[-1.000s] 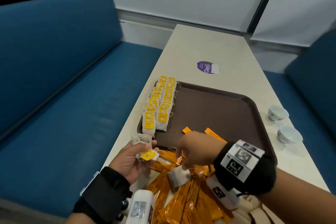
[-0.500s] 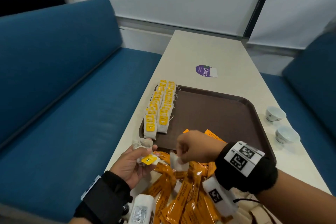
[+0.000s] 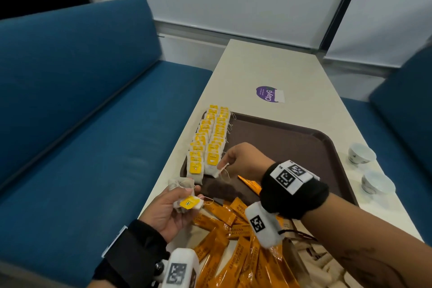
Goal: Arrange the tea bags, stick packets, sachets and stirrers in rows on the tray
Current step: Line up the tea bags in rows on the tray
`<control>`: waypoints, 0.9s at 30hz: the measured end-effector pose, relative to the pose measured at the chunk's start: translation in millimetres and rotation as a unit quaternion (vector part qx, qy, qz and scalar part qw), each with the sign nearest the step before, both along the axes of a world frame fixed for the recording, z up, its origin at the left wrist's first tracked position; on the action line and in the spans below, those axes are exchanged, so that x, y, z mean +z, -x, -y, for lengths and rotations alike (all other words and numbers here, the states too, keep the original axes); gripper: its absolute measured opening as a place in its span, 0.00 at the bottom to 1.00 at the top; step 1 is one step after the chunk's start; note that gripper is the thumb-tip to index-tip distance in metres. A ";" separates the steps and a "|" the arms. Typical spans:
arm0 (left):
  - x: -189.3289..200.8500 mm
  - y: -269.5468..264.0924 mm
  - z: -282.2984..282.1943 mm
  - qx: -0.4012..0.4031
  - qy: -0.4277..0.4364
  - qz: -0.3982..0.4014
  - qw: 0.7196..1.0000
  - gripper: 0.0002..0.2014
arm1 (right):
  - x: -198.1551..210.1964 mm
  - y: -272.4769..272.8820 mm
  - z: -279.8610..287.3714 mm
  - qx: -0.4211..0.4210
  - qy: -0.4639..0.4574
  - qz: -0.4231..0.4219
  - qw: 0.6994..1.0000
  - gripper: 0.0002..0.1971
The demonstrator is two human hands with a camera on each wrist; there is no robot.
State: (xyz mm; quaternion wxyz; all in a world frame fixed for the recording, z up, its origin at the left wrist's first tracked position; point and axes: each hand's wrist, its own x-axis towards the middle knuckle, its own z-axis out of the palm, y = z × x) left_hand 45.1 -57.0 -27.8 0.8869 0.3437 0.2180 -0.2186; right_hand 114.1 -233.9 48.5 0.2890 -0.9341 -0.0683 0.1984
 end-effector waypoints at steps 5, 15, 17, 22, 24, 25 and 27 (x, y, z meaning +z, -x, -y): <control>-1.7 -2.4 -0.5 0.020 0.009 -0.002 1.000 0.17 | -13.7 -23.1 -15.0 -0.065 -0.011 -0.067 0.996 0.05; -3.8 -0.8 -1.9 0.024 0.001 -0.009 1.000 0.23 | -42.5 -53.6 -30.6 -0.180 -0.041 -0.284 0.941 0.15; -4.6 -1.6 -2.8 0.025 0.000 -0.009 1.000 0.26 | -43.1 -56.1 -30.7 -0.197 -0.051 -0.295 0.934 0.13; -7.8 -3.2 -5.0 0.027 0.006 -0.013 1.000 0.28 | -43.5 -63.6 -32.4 -0.206 -0.036 -0.304 0.929 0.09; -8.3 -3.3 -5.0 0.026 0.007 -0.017 0.999 0.26 | -43.1 -62.7 -30.8 -0.208 -0.044 -0.287 0.934 0.08; -8.3 -3.4 -4.8 0.028 0.008 -0.017 0.999 0.25 | -44.6 -62.6 -28.8 -0.212 -0.064 -0.257 0.941 0.06; -7.6 -3.6 -4.6 0.032 0.008 -0.015 0.999 0.21 | -47.2 -61.6 -22.6 -0.220 -0.102 -0.179 0.954 0.03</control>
